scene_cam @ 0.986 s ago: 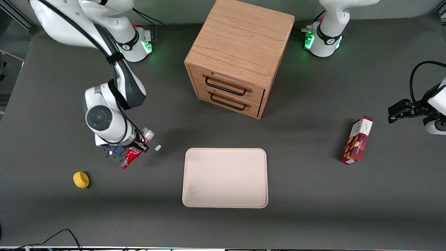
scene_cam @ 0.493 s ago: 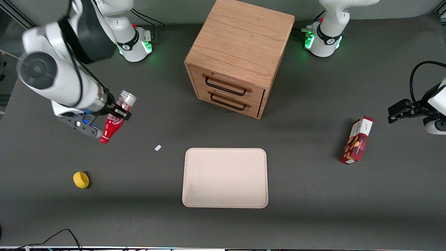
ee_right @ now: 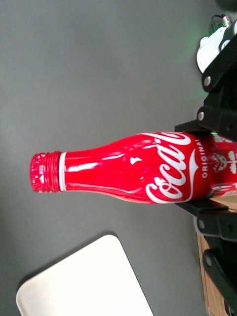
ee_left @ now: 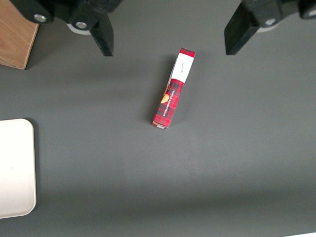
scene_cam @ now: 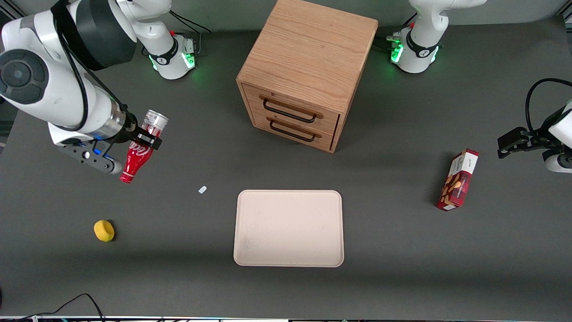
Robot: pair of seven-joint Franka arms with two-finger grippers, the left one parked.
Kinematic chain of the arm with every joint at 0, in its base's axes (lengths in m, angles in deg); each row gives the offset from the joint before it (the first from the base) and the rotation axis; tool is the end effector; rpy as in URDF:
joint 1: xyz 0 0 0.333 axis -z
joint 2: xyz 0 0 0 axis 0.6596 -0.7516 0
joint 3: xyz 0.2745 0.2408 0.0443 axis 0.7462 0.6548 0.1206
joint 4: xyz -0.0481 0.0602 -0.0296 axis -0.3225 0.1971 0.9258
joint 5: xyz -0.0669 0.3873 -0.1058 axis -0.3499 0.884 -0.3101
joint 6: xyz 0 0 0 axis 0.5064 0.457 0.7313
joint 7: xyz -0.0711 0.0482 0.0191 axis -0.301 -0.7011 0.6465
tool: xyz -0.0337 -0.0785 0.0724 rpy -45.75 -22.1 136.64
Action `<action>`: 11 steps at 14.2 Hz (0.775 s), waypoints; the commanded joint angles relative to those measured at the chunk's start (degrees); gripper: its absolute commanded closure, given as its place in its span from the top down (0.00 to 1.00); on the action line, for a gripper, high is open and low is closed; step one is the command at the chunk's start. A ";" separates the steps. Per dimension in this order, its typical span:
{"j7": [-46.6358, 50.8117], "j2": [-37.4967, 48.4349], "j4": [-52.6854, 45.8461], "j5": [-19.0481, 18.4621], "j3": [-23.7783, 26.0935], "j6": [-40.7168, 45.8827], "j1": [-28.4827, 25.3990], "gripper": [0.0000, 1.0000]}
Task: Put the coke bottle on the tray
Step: 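Carry the upright bottle over the cream tray with the right gripper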
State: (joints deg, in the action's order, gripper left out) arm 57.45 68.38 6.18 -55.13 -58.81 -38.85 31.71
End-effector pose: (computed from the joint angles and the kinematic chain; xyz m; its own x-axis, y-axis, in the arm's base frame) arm 0.6099 0.1958 0.5930 0.8932 -0.4268 -0.1414 -0.4102 -0.9024 0.1321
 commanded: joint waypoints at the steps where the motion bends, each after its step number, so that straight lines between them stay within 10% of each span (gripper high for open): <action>1: 0.88 -11.10 -12.54 0.25 -0.10 1.74 -5.19 0.00; 11: 2.30 -35.12 -26.12 -3.43 -4.05 -16.85 -14.87 0.00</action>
State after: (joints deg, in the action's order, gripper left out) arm 59.43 37.28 -15.91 -56.69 -61.65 -51.82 19.14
